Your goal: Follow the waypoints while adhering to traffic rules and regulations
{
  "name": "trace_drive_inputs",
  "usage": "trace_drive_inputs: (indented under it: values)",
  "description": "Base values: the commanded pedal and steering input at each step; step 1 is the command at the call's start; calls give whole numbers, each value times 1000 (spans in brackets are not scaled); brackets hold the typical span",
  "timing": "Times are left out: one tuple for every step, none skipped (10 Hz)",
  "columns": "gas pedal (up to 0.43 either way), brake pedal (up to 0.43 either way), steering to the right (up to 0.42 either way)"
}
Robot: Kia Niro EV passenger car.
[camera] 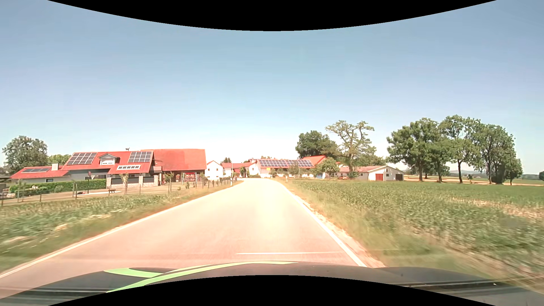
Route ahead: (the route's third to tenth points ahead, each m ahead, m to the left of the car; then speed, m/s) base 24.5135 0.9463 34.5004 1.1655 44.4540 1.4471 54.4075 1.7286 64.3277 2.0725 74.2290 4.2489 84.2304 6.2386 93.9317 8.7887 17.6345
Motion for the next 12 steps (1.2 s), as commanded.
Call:
trace_drive_inputs:
  values:
    - [0,140,-2]
    - [0,140,-2]
    - [0,140,-2]
    - [0,140,-2]
    - [0,146,-2]
    - [0,140,-2]
    - [0,146,-2]
    - [0,146,-2]
    - [0,152,-2]
    - [0,152,-3]
    - [0,159,-3]
    - [0,159,-2]
